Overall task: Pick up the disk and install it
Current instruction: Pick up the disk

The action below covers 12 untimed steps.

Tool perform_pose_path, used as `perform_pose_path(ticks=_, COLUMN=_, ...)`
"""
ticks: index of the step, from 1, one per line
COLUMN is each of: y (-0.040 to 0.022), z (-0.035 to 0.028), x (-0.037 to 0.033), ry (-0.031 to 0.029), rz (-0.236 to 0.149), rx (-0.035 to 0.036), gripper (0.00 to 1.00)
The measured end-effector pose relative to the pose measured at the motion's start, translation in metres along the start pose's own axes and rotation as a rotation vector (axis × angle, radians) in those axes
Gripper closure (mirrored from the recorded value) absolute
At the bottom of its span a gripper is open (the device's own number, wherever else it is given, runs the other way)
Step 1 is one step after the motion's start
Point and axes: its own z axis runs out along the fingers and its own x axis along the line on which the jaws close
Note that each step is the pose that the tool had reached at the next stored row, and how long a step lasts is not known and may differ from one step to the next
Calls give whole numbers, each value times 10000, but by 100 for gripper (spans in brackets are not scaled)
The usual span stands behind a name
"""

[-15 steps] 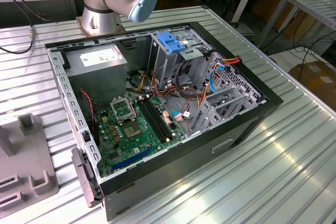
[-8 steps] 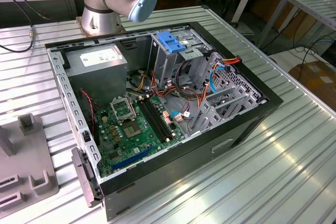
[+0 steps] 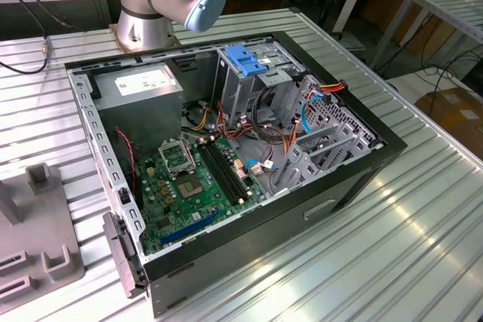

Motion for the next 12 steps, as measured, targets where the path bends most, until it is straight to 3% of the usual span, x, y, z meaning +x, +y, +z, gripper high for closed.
perform_pose_path(ticks=12, y=-2, z=-121, x=-5, ry=-2, rz=0, rx=-4, gripper=63)
